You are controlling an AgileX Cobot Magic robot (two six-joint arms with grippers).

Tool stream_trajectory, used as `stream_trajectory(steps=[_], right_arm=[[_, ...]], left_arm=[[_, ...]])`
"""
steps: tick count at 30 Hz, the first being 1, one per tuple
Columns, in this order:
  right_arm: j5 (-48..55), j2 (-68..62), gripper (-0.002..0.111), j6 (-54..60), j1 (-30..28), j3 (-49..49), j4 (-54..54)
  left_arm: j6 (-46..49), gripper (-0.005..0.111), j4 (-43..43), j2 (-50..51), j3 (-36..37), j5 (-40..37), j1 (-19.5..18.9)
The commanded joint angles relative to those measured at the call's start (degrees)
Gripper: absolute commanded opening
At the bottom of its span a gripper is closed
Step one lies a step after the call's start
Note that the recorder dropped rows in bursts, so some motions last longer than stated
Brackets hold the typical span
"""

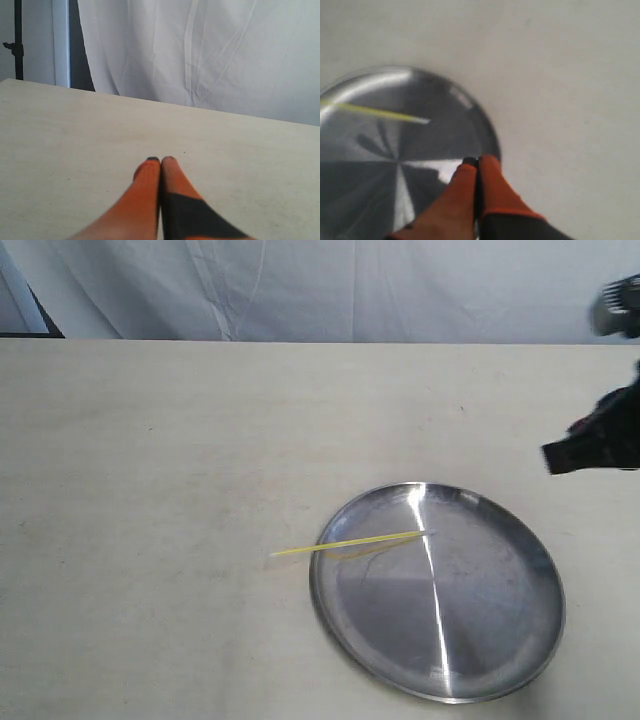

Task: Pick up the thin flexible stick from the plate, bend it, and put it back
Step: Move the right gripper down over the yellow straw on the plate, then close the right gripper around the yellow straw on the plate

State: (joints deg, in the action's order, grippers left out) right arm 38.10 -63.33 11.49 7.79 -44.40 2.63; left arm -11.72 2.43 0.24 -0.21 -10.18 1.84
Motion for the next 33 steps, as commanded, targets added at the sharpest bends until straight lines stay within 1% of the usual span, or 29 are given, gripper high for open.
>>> stream_trajectory(steps=[1,3,5,8,10,14,19,30,33], right_arm=[[11.85,-18.93,0.002,11.81,6.26,-14.41,6.32],[12.37,-25.66,0.009,12.84,9.18,-18.28,5.86],[13.17,-30.51,0.023,15.55,12.26,-21.06,5.08],[14.51,-36.16,0.05,22.41,16.02,-23.22,4.33],[14.02,-38.3,0.059,23.42,17.62,-23.36,3.34],[13.8,-41.62,0.055,23.42,19.68,-23.36,1.42],[9.93,-43.26,0.055,23.42,19.68,-23.36,1.29],[5.96,-49.3,0.055,23.29,19.68,-23.26,-0.25],[4.58,-50.88,0.054,19.91,19.68,-23.26,-1.75]], left_arm=[[0.19,0.0,0.2,-0.24,0.21,-0.14,-0.04],[0.19,0.0,0.2,-0.24,0.21,-0.14,-0.04],[0.19,0.0,0.2,-0.24,0.21,-0.14,-0.04],[0.19,0.0,0.2,-0.24,0.21,-0.14,-0.04],[0.19,0.0,0.2,-0.24,0.21,-0.14,-0.04],[0.19,0.0,0.2,-0.24,0.21,-0.14,-0.04],[0.19,0.0,0.2,-0.24,0.21,-0.14,-0.04],[0.19,0.0,0.2,-0.24,0.21,-0.14,-0.04],[0.19,0.0,0.2,-0.24,0.21,-0.14,-0.04]])
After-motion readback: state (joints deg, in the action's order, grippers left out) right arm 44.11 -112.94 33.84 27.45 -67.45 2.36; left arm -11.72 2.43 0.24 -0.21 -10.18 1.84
